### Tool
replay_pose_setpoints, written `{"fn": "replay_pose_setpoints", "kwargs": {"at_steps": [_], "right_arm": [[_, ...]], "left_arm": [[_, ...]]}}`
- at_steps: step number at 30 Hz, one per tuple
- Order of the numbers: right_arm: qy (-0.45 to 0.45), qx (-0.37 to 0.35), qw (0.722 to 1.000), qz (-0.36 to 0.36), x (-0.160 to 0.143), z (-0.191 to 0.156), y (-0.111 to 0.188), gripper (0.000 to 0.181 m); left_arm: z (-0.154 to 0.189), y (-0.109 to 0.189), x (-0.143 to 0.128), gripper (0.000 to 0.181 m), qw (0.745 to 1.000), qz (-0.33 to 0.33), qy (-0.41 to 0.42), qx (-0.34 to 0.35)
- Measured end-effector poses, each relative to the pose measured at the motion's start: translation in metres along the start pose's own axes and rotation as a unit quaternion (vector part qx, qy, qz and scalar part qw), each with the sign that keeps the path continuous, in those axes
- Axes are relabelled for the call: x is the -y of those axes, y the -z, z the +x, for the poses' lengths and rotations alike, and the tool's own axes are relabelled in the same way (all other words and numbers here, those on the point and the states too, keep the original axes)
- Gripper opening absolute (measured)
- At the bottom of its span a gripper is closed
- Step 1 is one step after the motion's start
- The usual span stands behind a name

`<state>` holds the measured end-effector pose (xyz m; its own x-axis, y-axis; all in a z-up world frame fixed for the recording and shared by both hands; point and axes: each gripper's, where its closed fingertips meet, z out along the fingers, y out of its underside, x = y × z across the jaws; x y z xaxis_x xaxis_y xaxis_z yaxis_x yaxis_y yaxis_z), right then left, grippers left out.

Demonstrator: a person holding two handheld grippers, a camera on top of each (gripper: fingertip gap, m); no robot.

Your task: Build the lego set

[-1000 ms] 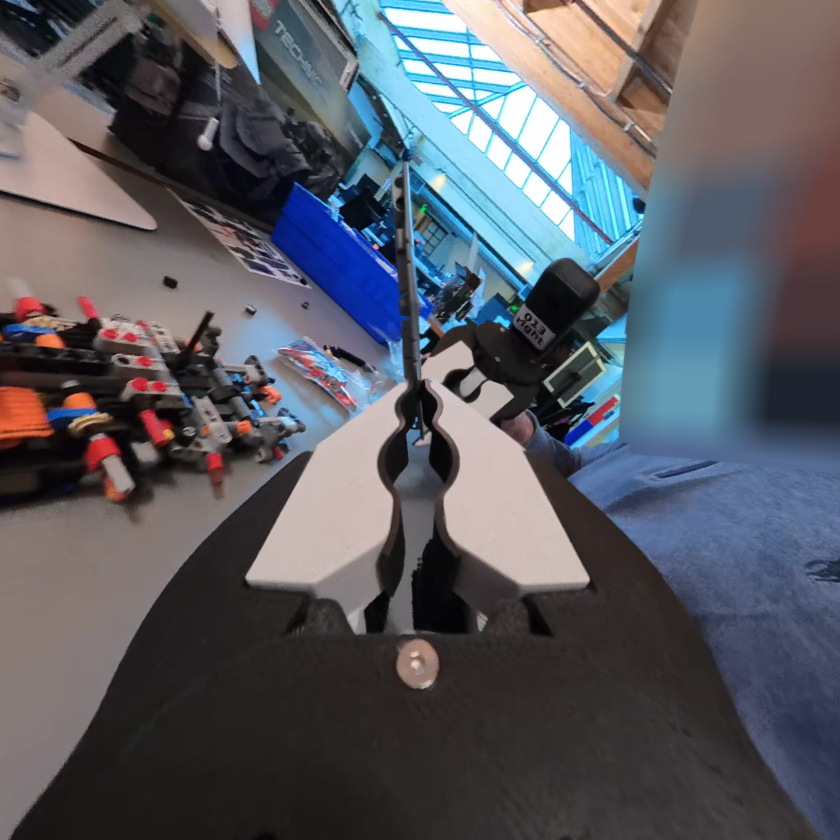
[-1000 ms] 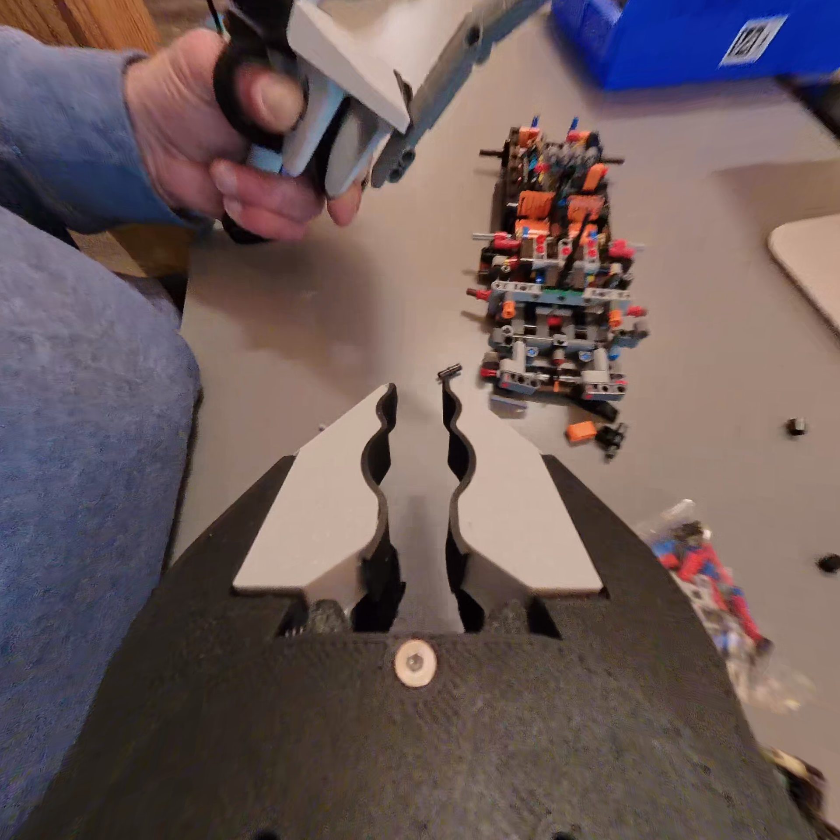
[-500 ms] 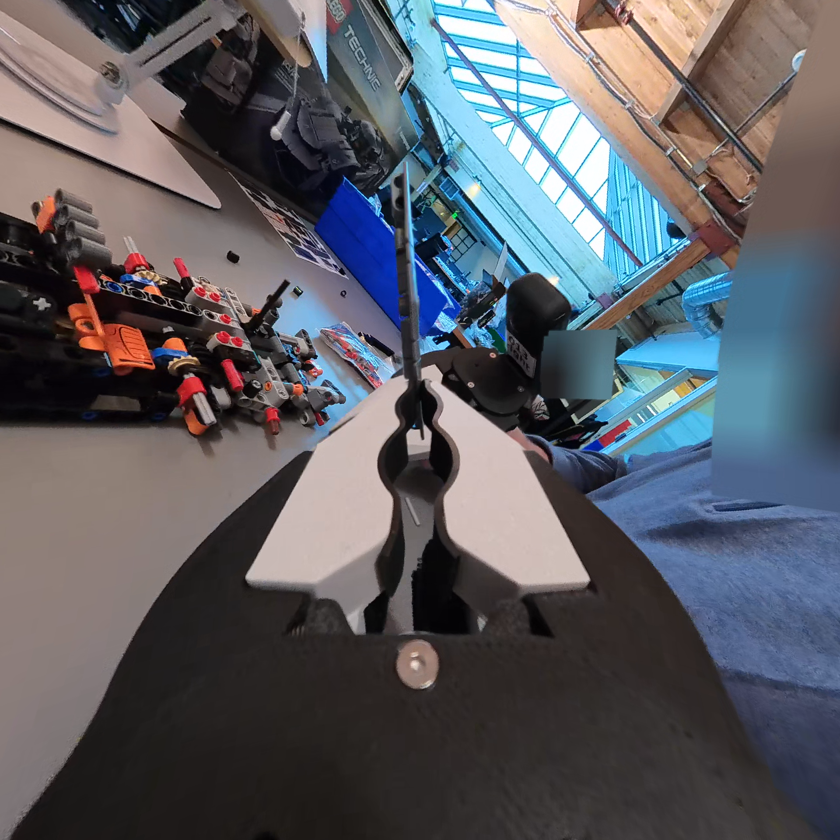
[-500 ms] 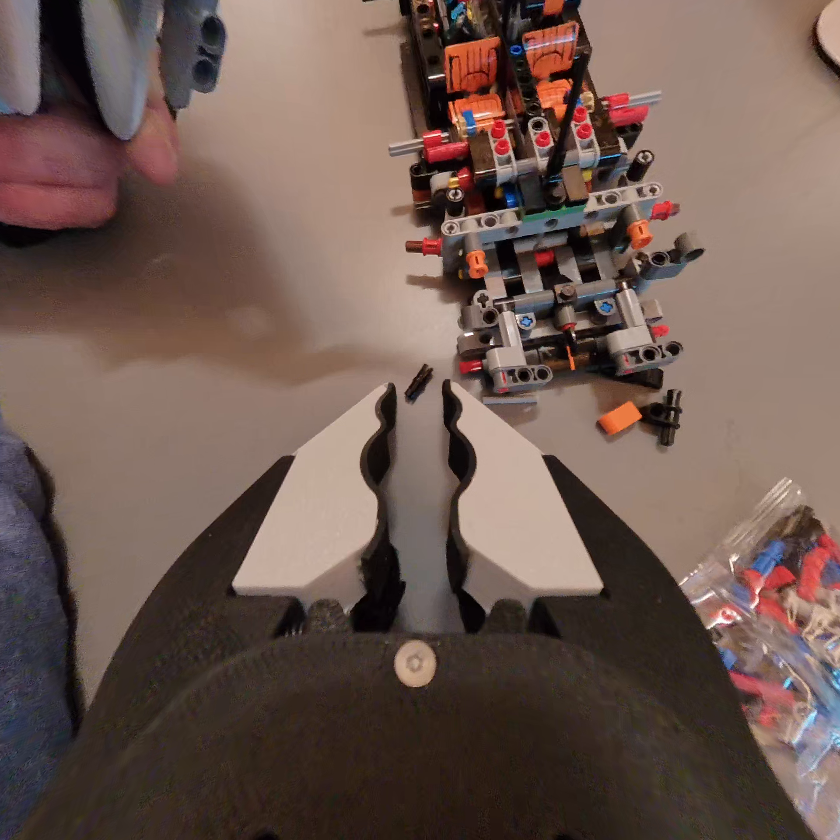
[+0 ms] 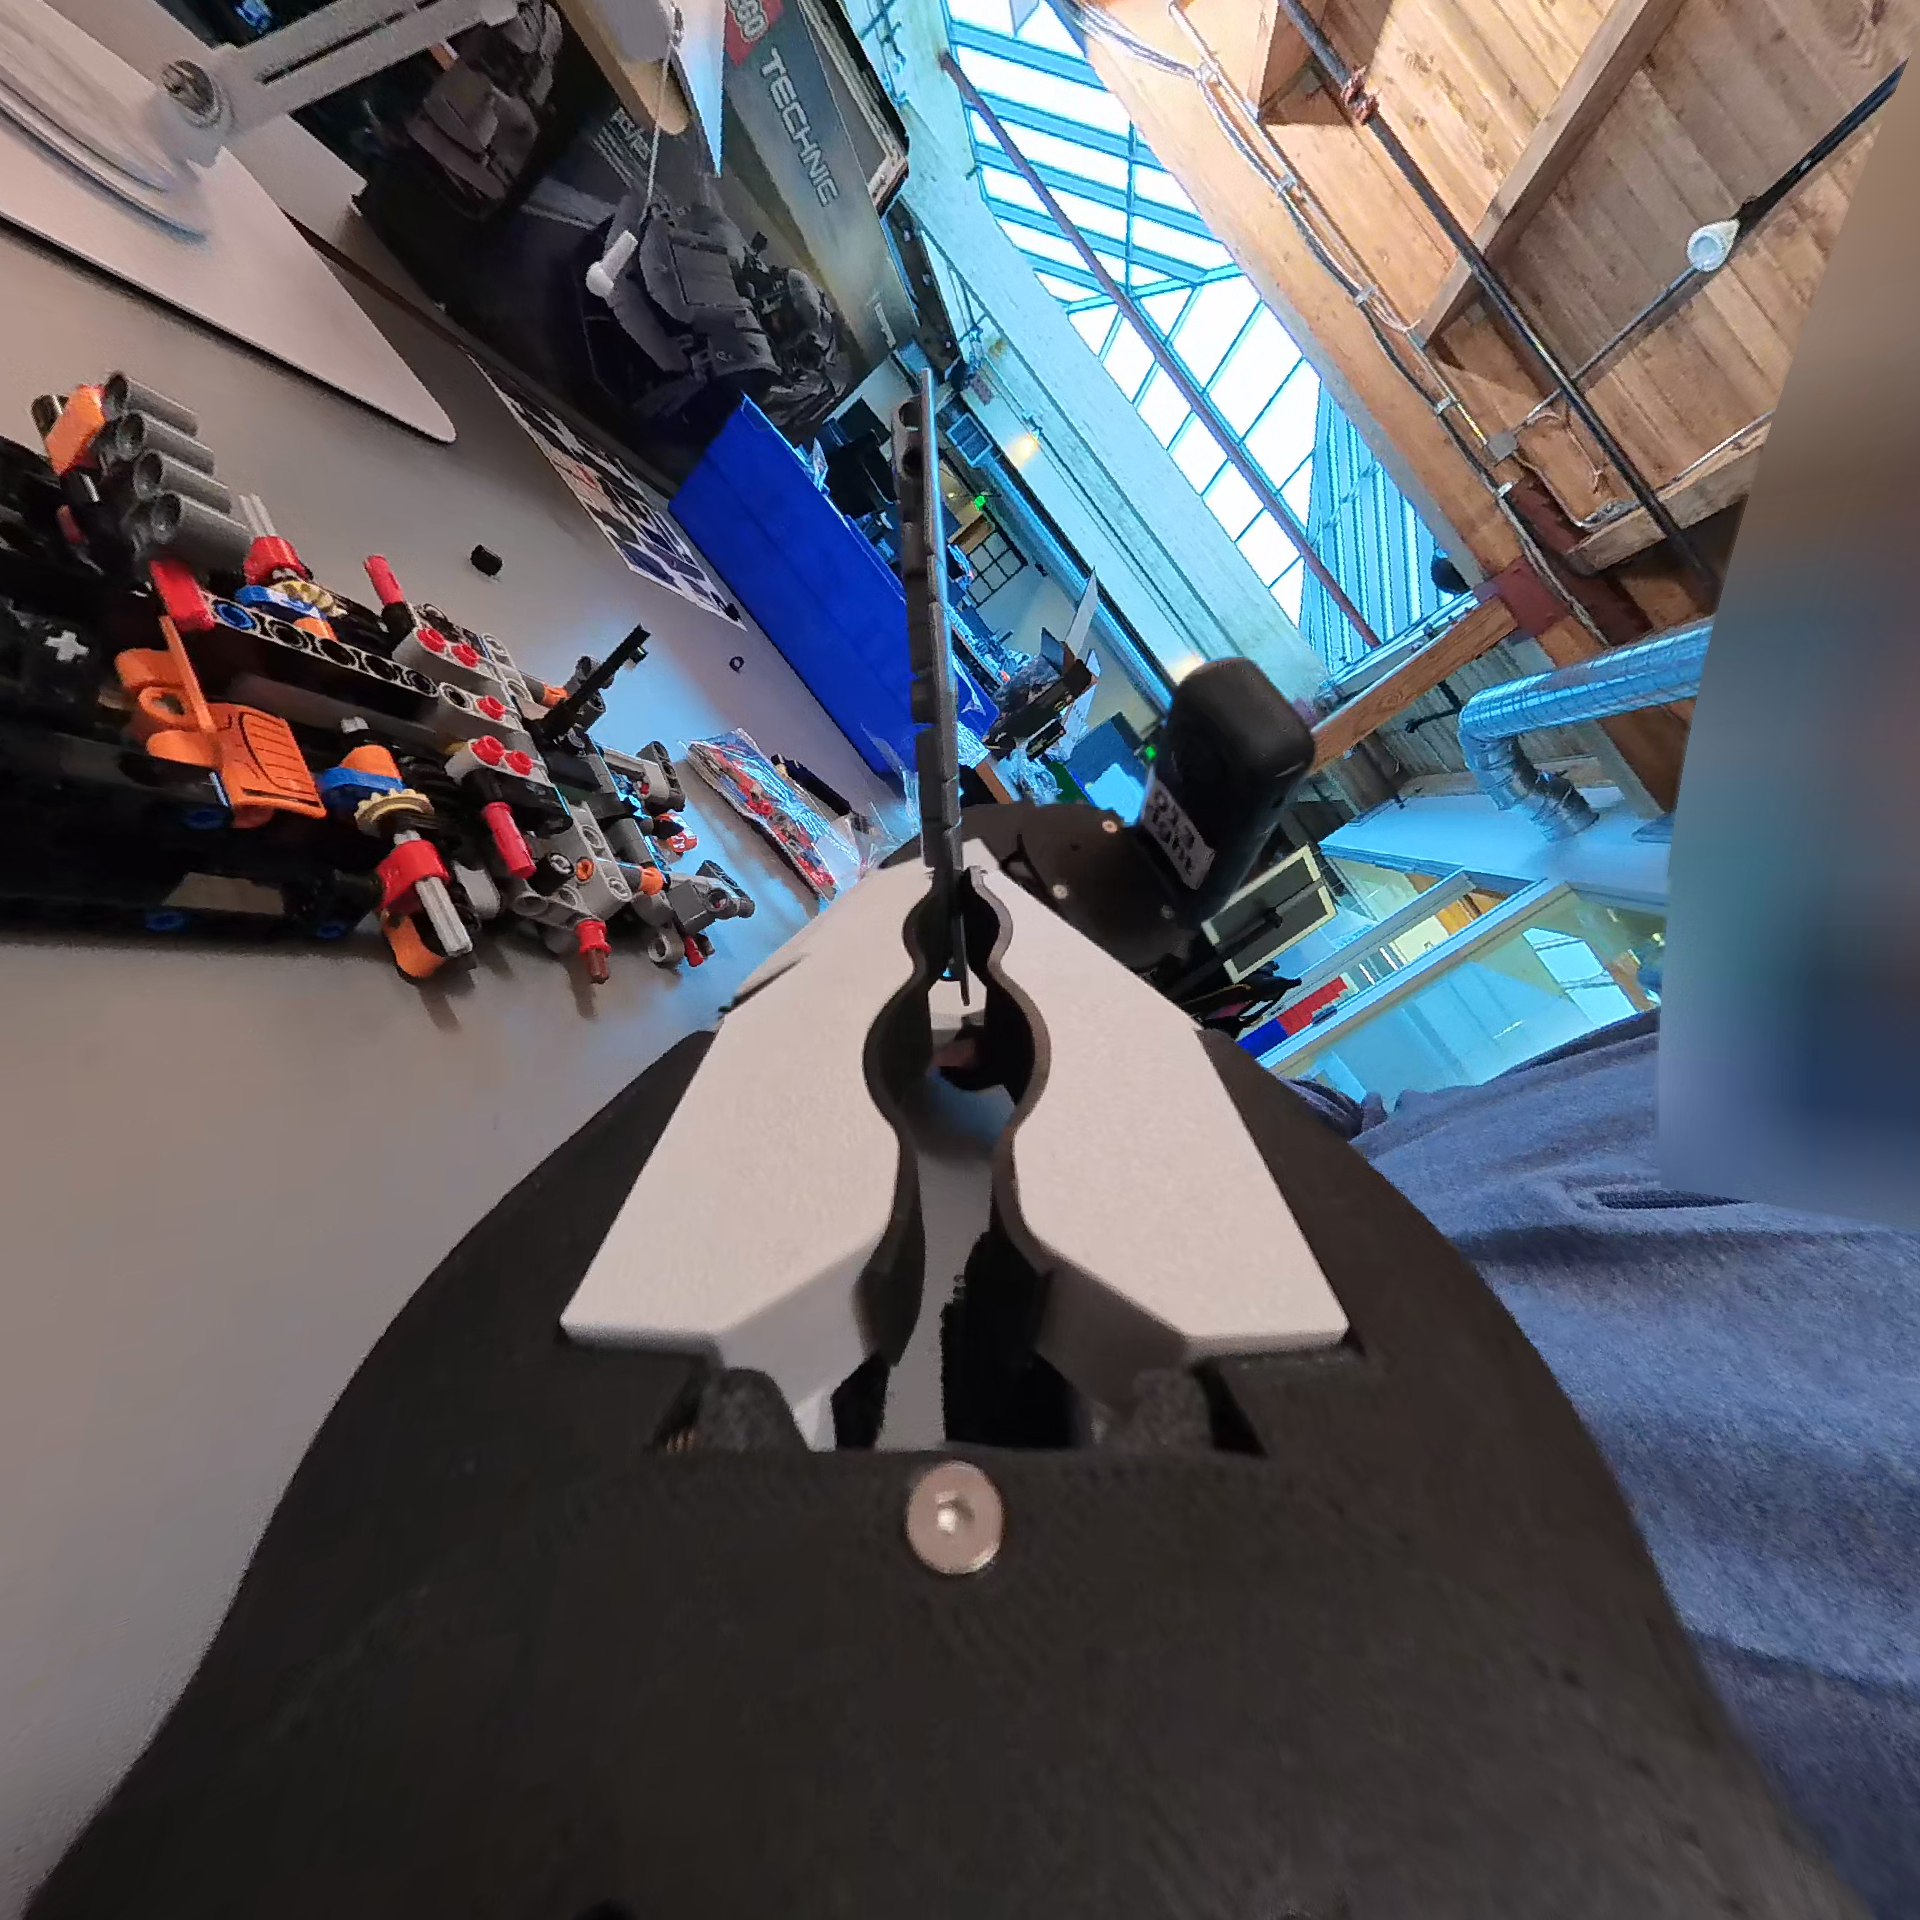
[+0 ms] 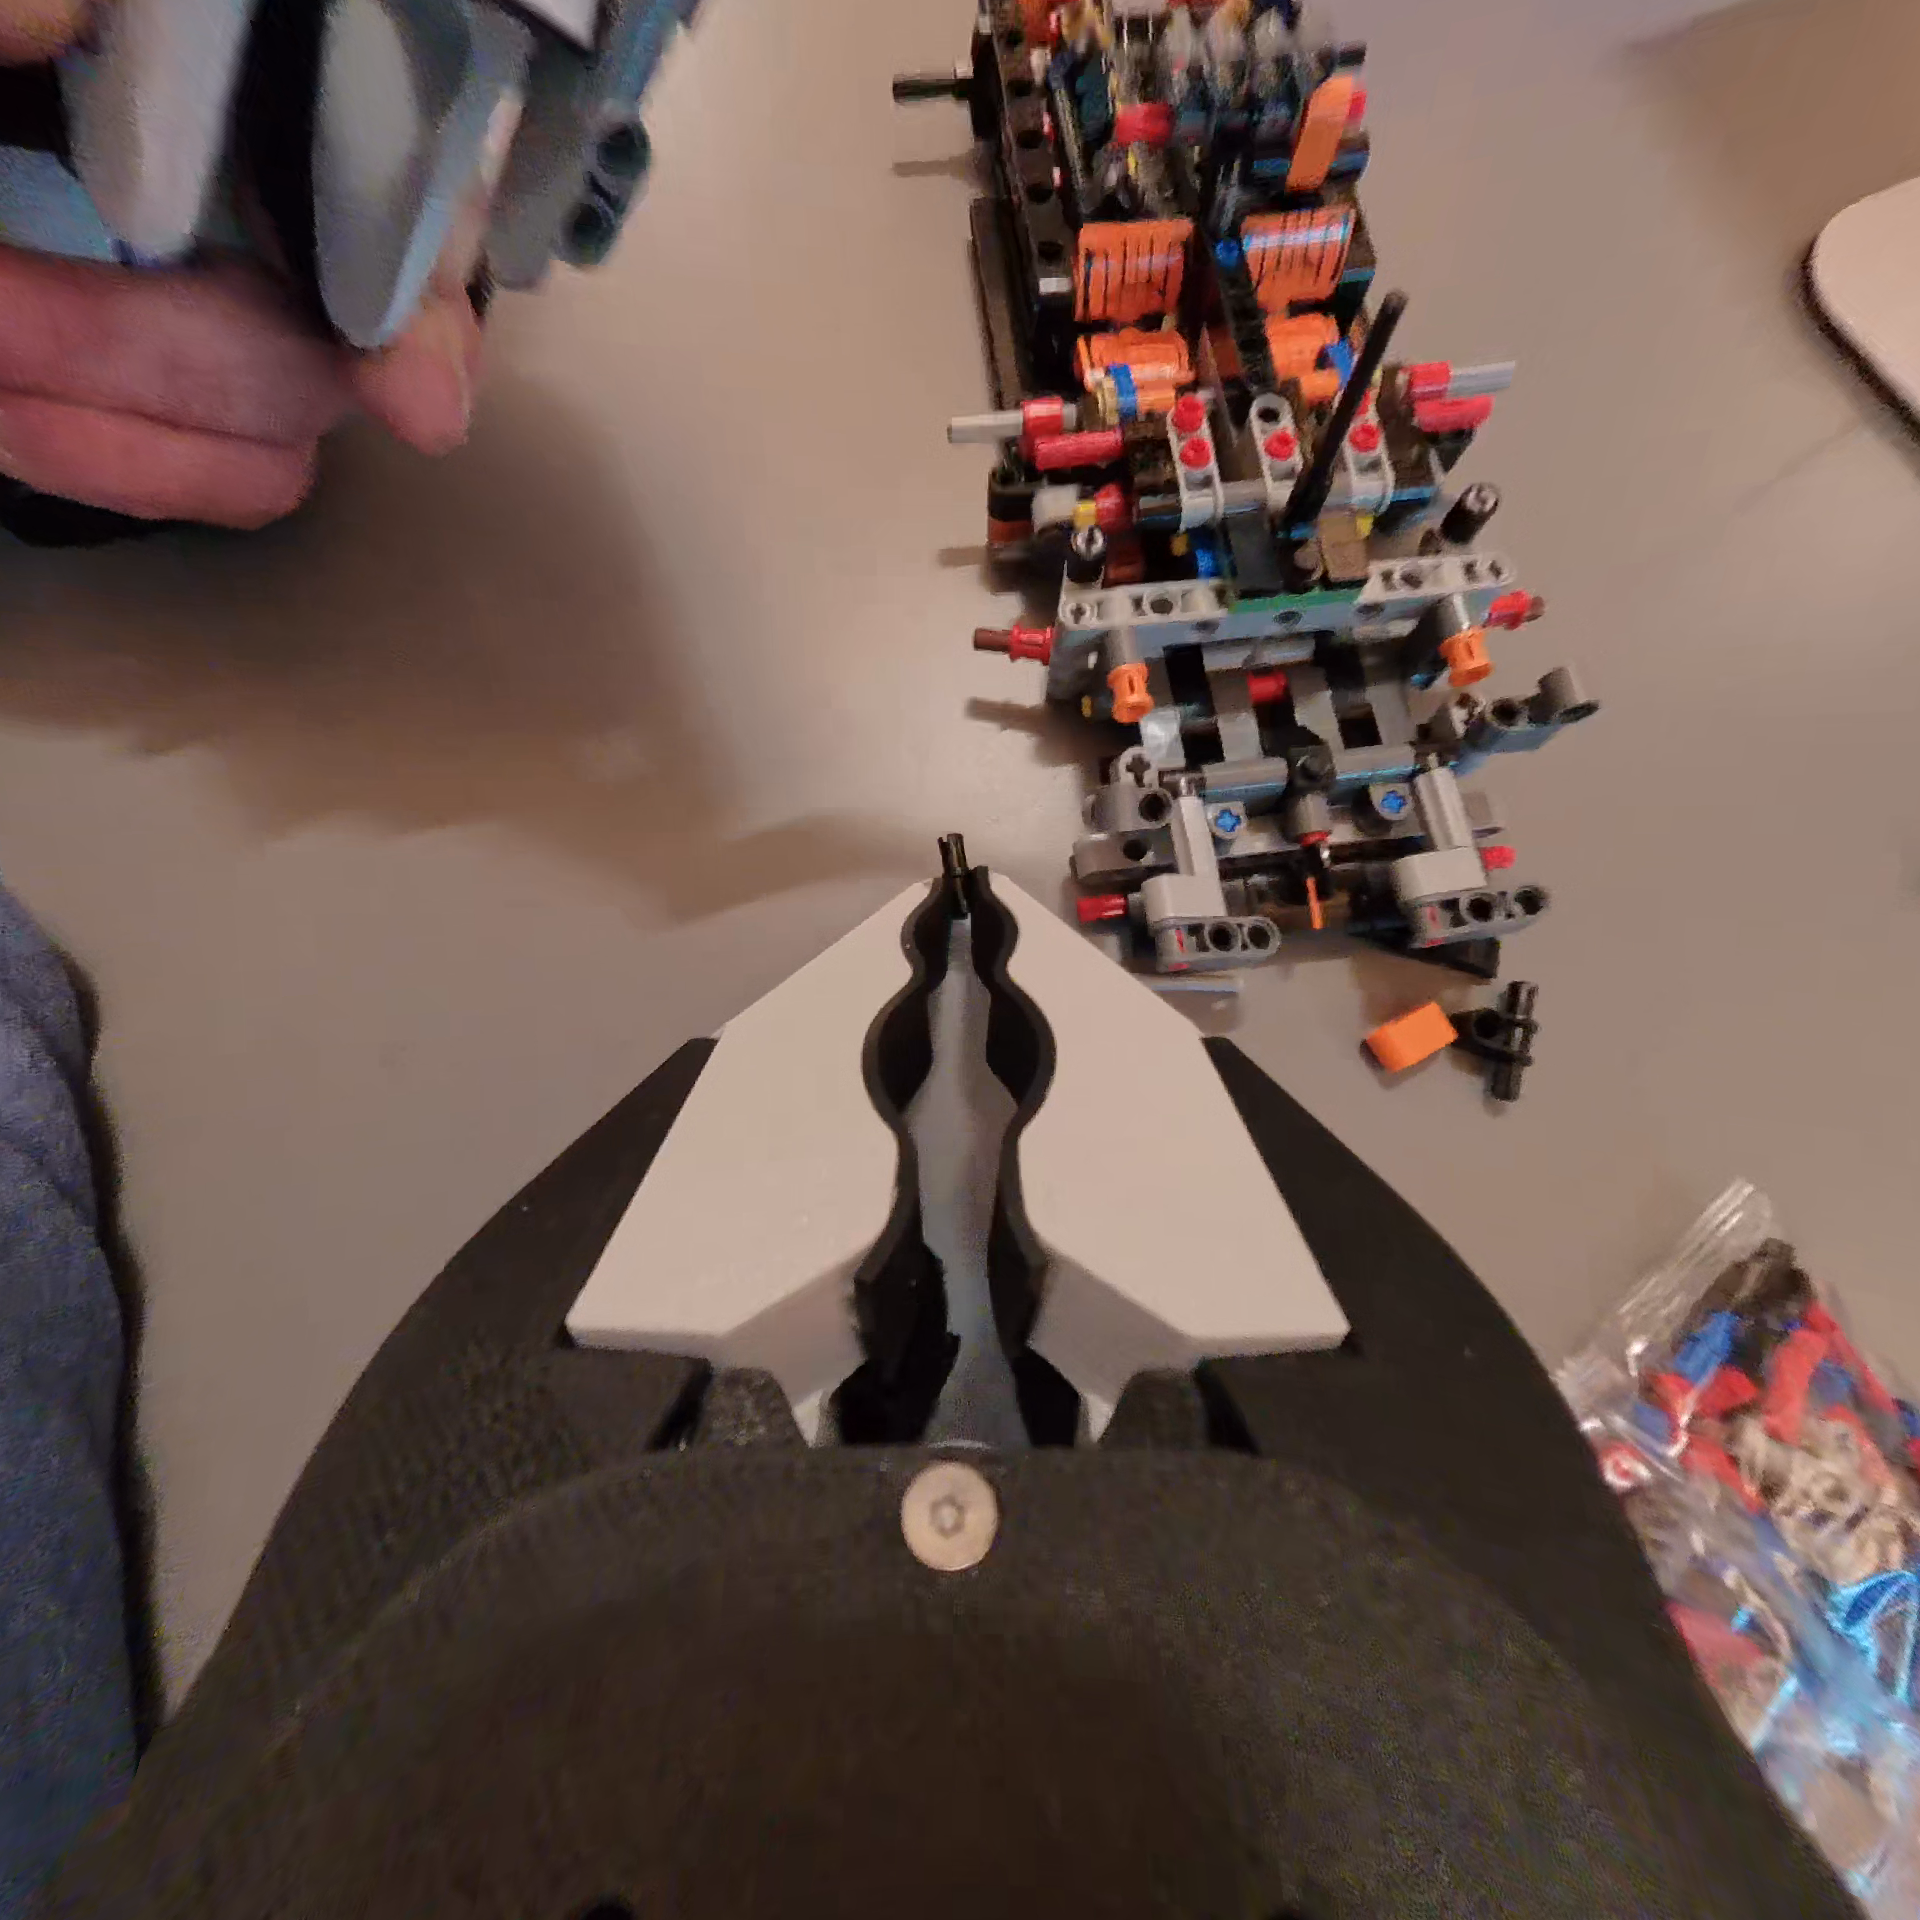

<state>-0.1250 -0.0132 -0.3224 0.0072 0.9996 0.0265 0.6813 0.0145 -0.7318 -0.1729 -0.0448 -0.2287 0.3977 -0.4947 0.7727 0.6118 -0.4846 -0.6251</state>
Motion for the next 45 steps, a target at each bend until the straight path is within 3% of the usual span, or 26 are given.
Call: {"fn": "replay_pose_setpoints", "kwargs": {"at_steps": [6, 10, 18, 29, 45], "right_arm": [[0.07, 0.007, 0.994, 0.082, 0.052, -0.017, 0.035, 0.0], [0.134, -0.018, 0.986, 0.095, 0.072, -0.026, 0.047, 0.0], [0.166, -0.038, 0.98, 0.1, 0.079, -0.023, 0.051, 0.0], [0.213, -0.084, 0.97, 0.085, 0.076, -0.019, 0.048, 0.0], [0.205, -0.029, 0.97, 0.128, 0.075, -0.033, 0.046, 0.0]], "left_arm": [[0.007, -0.01, -0.003, 0.0, 0.999, 0.006, 0.041, -0.035], [0.011, -0.014, -0.002, 0.0, 0.995, 0.015, 0.078, -0.066], [0.014, -0.024, -0.005, 0.0, 0.991, 0.017, 0.097, -0.085], [0.006, -0.027, -0.009, 0.0, 0.996, 0.006, 0.082, -0.045], [0.003, -0.031, -0.015, 0.0, 0.995, -0.016, 0.088, -0.034]]}}
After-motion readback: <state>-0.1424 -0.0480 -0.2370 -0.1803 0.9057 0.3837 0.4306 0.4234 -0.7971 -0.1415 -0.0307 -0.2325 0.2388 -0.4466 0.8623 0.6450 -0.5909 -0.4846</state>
